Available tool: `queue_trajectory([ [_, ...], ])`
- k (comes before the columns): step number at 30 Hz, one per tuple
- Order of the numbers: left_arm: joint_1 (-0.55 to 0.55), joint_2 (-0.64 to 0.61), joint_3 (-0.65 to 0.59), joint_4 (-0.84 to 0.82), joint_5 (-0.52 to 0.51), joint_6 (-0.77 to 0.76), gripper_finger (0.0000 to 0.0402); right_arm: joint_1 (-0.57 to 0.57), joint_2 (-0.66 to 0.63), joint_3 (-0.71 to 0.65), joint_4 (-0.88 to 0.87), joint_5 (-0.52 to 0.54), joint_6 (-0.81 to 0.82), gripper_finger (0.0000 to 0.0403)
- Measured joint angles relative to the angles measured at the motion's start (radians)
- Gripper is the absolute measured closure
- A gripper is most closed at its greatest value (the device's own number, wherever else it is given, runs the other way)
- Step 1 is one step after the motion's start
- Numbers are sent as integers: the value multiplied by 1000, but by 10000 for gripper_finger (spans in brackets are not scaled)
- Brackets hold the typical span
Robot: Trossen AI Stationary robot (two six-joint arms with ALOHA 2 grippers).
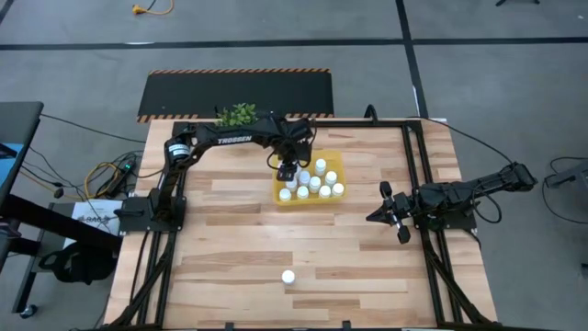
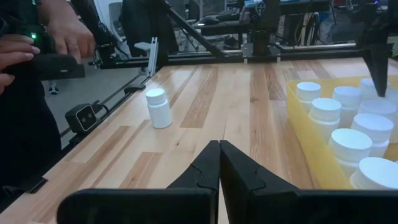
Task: Pick and place pill bottles into a basket
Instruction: Put the white medicine bottle into the yellow bin
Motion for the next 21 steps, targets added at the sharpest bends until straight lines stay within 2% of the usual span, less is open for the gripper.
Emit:
queue_trajectory([
  [7,0,0,54,-57,-6,7,193,0,0,0,0,0,0,401],
  [11,-14,-8,113,-149,-7,5,193,0,0,0,0,0,0,401],
  [17,-70,-83,228,-300,-8,-22,193,0,0,0,0,0,0,401],
  [21,-142,-140,253,-386,-10,-77,193,0,0,0,0,0,0,401],
])
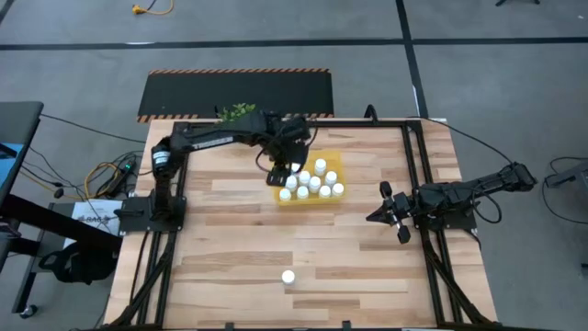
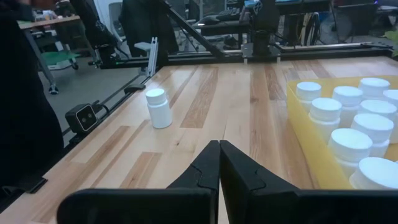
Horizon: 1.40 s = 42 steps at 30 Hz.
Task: Pick and place pill bottles into a basket
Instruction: Put the white medicine bottle into the yellow bin
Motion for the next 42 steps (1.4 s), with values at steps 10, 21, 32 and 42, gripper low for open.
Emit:
queue_trajectory([
  [10,-309,-62,0,-126,-107,-176,193,0,0,0,0,0,0,401],
  [21,-580,-58,-190,154,-156,-346,192,0,0,0,0,0,0,401],
  [32,-643,-58,-309,346,-159,-388,137,0,0,0,0,0,0,401],
  [42,-649,-57,-390,450,-117,-392,129,0,0,0,0,0,0,401],
])
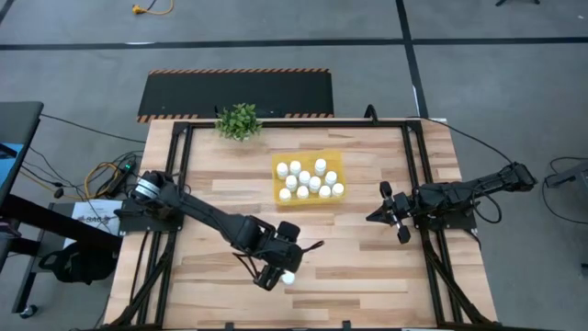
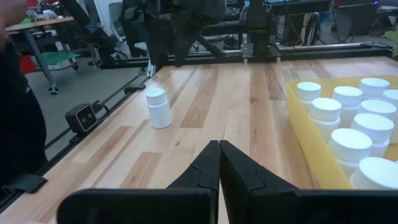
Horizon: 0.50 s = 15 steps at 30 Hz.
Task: Pick and place pill bottles into a basket
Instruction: Put the white medicine bottle into the yellow bin
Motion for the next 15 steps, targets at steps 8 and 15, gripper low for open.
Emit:
queue_trajectory([
  [8,-7,61,17,12,38,11,129,0,0,0,0,0,0,401],
  [15,-28,119,86,-5,47,25,129,0,0,0,0,0,0,401],
])
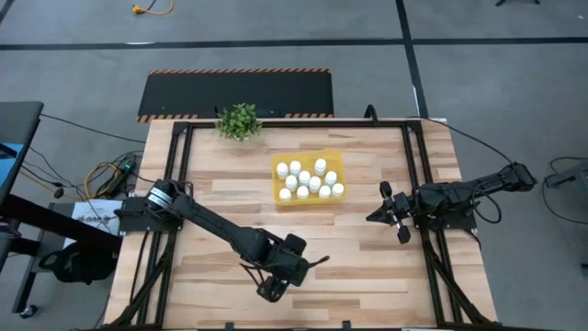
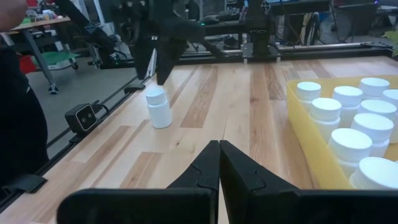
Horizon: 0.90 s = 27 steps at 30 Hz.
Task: Pick and place pill bottles into a basket
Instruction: Put the white medicine bottle into the yellow bin
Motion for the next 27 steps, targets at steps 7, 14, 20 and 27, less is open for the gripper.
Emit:
queue_trajectory([
  [7,-20,31,7,-9,-4,-19,129,0,0,0,0,0,0,401],
  [14,-29,31,7,-10,-34,-25,129,0,1,0,0,0,0,401],
  [20,-31,61,10,5,-33,-36,129,0,0,0,0,0,0,401],
  [27,-31,77,11,-1,-42,-41,129,0,0,0,0,0,0,401],
])
